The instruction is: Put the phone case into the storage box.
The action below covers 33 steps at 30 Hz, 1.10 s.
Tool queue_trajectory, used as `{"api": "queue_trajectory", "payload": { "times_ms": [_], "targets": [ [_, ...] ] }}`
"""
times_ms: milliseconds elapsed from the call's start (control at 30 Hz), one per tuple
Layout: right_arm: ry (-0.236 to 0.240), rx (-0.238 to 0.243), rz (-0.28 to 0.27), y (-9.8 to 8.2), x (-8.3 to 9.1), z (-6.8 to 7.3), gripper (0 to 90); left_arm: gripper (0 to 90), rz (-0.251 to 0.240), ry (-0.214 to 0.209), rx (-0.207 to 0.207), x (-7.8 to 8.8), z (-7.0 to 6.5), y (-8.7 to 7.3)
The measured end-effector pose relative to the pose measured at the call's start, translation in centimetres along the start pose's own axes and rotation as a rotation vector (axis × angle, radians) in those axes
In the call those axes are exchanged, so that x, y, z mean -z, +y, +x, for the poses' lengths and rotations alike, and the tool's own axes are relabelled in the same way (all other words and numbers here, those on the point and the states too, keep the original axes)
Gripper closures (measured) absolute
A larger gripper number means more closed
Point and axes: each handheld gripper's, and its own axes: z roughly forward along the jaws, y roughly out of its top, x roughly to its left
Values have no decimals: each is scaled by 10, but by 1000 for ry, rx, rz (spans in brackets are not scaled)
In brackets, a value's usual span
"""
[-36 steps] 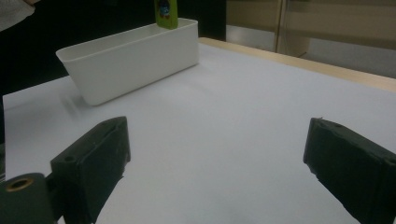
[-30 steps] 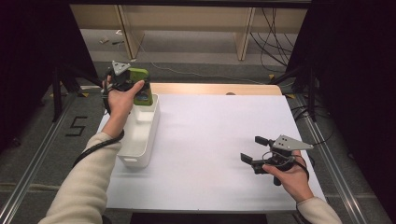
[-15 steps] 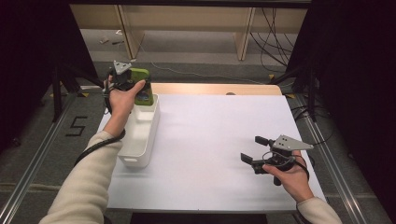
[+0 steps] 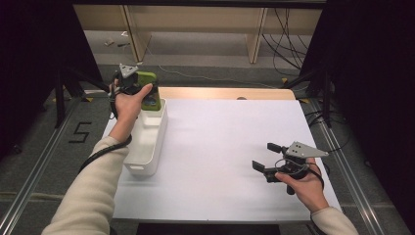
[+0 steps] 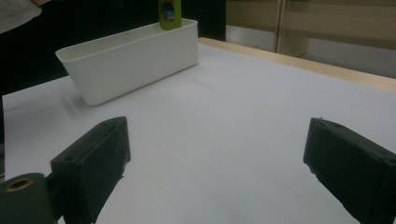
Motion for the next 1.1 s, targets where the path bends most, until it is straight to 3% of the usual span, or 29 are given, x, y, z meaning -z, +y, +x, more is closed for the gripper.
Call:
{"api": "queue_trajectory", "payload": {
  "times_ms": [1100],
  "targets": [
    [1, 0, 0, 0, 0, 0, 82, 162, 22, 4, 0, -9, 1, -6]
  ]
}}
